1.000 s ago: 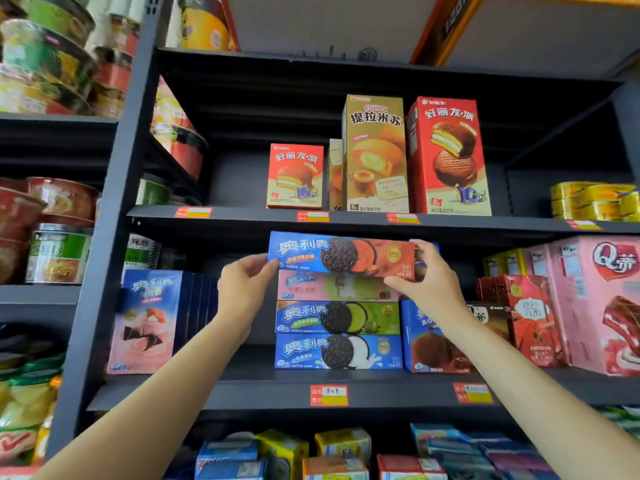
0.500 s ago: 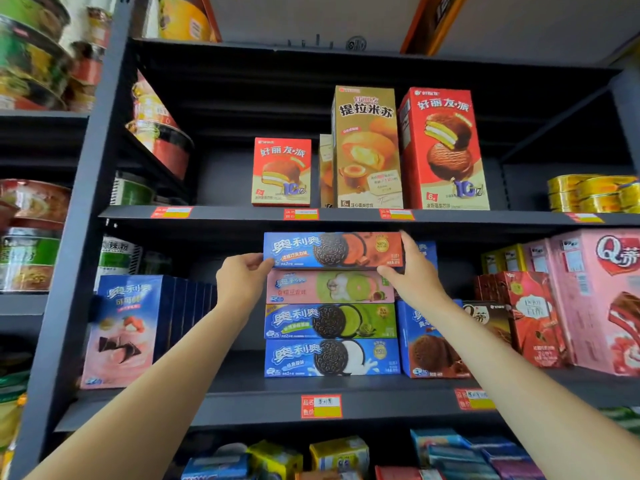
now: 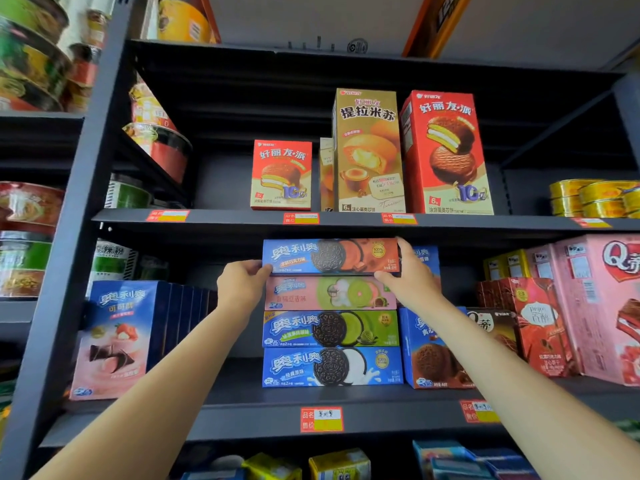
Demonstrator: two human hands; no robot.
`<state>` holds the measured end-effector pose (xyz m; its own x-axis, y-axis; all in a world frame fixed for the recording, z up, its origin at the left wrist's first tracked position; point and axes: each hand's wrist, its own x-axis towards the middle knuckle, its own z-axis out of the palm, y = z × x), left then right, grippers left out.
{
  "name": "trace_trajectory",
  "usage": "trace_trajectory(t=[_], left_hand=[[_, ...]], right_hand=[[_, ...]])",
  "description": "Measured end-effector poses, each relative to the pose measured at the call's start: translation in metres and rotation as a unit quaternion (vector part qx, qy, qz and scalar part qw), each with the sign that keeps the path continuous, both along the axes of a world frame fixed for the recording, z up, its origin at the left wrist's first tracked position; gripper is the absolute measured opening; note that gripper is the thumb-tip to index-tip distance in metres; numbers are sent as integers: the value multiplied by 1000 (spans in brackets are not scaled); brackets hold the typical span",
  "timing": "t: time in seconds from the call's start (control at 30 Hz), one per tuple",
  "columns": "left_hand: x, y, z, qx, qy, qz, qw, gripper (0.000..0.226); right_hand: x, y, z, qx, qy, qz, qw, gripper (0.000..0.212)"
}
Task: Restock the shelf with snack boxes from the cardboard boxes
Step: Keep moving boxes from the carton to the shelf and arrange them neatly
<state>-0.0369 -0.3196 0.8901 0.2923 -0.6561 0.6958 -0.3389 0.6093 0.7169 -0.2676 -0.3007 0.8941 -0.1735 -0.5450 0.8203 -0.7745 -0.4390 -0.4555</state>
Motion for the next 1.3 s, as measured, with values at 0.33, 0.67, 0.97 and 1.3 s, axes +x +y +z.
trace_trajectory(t=[0.33, 0.67, 0.97, 1.3], left_hand=[[1, -18, -1, 4, 15, -14, 1000, 35], [-2, -27, 2, 3, -9, 17, 1000, 33], [-1, -23, -13, -28, -17, 11, 999, 35], [-26, 6, -29, -205, -60, 83, 973, 21]], right_hand=[[-1, -14, 8, 29, 7, -36, 999, 51], [3, -20, 12, 16, -10, -77, 997, 43], [2, -17, 2, 7, -22, -91, 996, 28], [-12, 1, -16, -82, -24, -149, 985, 29]])
